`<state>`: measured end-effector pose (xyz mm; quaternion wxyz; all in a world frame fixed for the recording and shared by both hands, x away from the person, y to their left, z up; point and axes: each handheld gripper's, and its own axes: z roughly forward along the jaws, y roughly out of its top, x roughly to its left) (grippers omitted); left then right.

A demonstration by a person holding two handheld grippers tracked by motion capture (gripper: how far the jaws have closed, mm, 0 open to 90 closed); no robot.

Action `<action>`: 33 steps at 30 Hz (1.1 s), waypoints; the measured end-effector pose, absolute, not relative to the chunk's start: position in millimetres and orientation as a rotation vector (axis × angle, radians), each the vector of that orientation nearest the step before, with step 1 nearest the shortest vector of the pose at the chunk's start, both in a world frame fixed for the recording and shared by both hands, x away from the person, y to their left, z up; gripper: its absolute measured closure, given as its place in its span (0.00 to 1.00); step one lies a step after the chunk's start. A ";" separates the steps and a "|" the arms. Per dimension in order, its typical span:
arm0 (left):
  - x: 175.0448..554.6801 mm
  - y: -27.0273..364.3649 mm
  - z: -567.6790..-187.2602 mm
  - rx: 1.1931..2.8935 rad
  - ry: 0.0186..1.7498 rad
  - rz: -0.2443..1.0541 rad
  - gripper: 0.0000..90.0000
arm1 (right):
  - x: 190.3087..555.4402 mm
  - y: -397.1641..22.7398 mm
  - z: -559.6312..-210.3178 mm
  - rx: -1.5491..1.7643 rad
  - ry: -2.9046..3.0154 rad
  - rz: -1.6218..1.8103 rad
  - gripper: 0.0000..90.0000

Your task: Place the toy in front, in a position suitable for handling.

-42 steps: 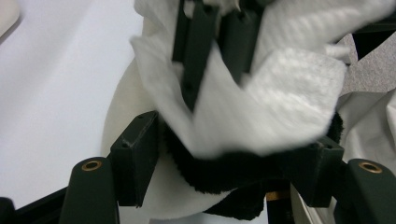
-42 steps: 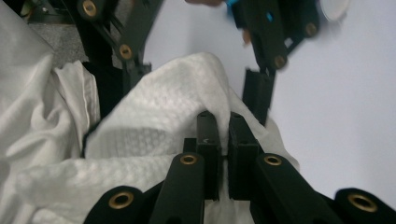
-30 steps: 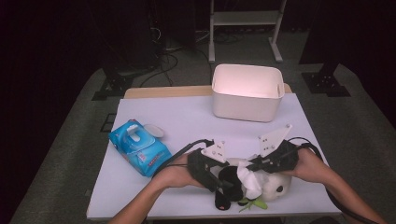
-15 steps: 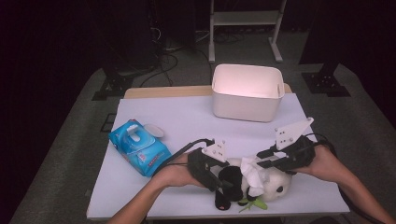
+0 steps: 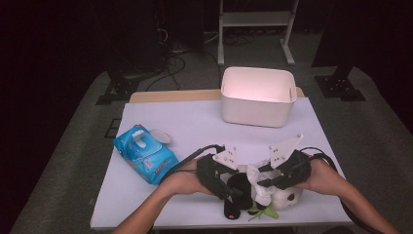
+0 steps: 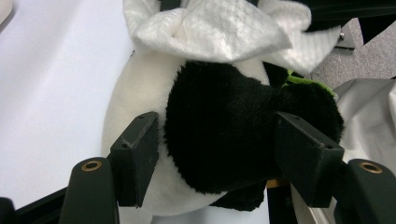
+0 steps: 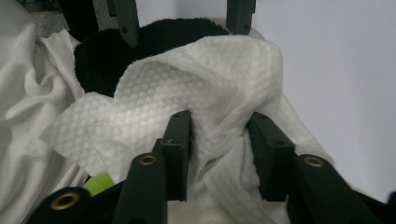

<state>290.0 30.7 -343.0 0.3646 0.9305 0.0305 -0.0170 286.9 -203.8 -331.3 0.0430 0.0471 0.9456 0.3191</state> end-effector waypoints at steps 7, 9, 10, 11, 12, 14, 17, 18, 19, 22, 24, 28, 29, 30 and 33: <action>289.3 32.1 -344.3 2.370 0.085 -0.051 0.36 | 284.7 -220.2 -328.3 0.137 2.868 0.952 0.92; 289.1 32.0 -344.1 2.371 0.083 -0.052 0.36 | 282.6 -227.5 -326.5 0.161 2.859 0.959 0.92; 289.5 31.9 -344.0 2.374 0.084 -0.053 0.36 | 282.1 -230.7 -325.6 0.169 2.854 0.966 0.92; 290.0 31.9 -343.6 2.378 0.082 -0.052 0.36 | 281.6 -236.8 -323.7 0.187 2.845 0.981 0.92; 290.8 31.9 -343.4 2.381 0.079 -0.049 0.36 | 281.5 -240.7 -322.4 0.197 2.838 0.989 0.92; 291.3 31.8 -343.3 2.383 0.077 -0.053 0.36 | 280.7 -251.4 -319.2 0.236 2.820 1.000 0.92; 290.9 30.4 -342.9 2.374 0.079 -0.061 0.36 | 281.1 -267.1 -323.1 0.300 2.828 1.028 0.92; 291.1 29.9 -342.5 2.375 0.078 -0.066 0.36 | 281.1 -267.1 -323.1 0.300 2.828 1.028 0.92; 291.6 29.4 -341.7 2.376 0.079 -0.074 0.36 | 281.5 -267.5 -325.3 0.303 2.834 1.026 0.92; 293.5 27.9 -335.9 2.383 0.081 -0.078 0.35 | 281.9 -264.9 -333.4 0.311 2.844 1.029 0.92; 293.9 25.9 -331.5 2.394 0.062 -0.071 0.34 | 281.6 -264.0 -335.7 0.311 2.844 1.034 0.92; 296.5 14.6 -319.5 2.385 0.045 -0.061 0.34 | 280.1 -264.2 -338.2 0.319 2.843 1.059 0.92; 297.3 9.9 -317.5 2.392 0.042 -0.050 0.35 | 279.9 -264.2 -339.5 0.312 2.841 1.073 0.92; 298.4 4.5 -316.3 2.410 0.031 -0.035 0.35 | 279.3 -264.3 -340.5 0.313 2.841 1.084 0.92; 301.8 -11.3 -317.8 2.462 0.020 -0.034 0.35 | 277.9 -266.7 -342.8 0.309 2.831 1.108 0.92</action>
